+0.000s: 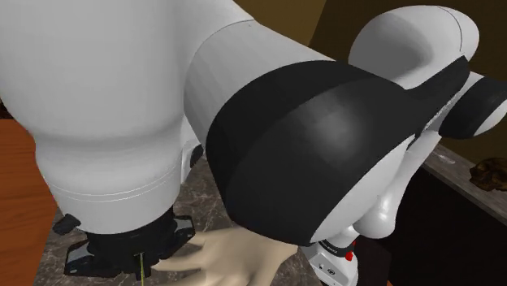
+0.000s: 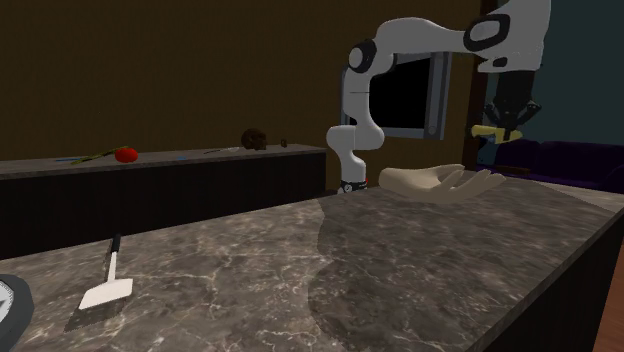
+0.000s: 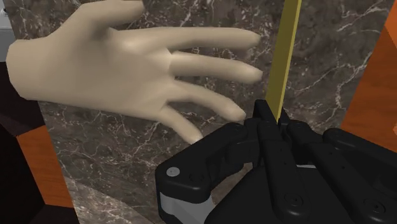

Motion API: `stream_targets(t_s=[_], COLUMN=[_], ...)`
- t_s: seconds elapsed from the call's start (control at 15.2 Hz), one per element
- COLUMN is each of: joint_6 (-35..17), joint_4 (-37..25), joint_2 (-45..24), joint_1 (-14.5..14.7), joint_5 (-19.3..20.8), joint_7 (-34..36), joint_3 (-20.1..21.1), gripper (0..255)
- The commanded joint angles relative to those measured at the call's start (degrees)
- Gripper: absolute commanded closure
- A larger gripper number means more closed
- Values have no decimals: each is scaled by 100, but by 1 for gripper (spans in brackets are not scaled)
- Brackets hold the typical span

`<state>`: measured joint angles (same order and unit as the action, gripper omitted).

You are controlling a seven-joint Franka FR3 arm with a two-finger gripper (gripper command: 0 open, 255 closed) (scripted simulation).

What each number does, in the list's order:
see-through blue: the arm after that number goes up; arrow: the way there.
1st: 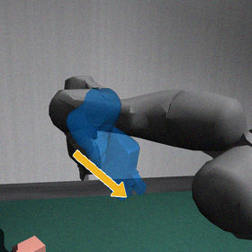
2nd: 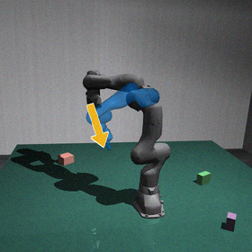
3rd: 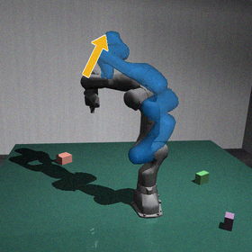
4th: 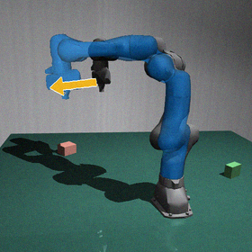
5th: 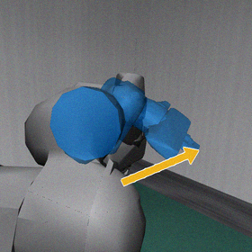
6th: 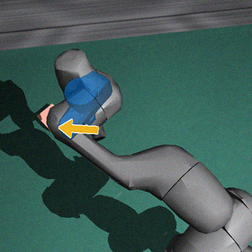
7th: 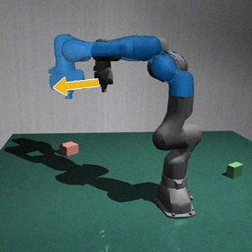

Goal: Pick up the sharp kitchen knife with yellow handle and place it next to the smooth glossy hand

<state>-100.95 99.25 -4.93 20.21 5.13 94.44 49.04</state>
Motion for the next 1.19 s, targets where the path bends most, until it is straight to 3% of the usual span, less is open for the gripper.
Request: stream_targets(t_s=[0.0,0.33,1.12], joint_6=[132,598,-303], joint_4=[-409,-1617,-726], joint_2=[-464,-1641,-1678], joint_1=[284,1356,1248], joint_5=[357,1222,1282], joint_7=[463,1437,1524], joint_3=[128,153,64], gripper=[255,255,255])
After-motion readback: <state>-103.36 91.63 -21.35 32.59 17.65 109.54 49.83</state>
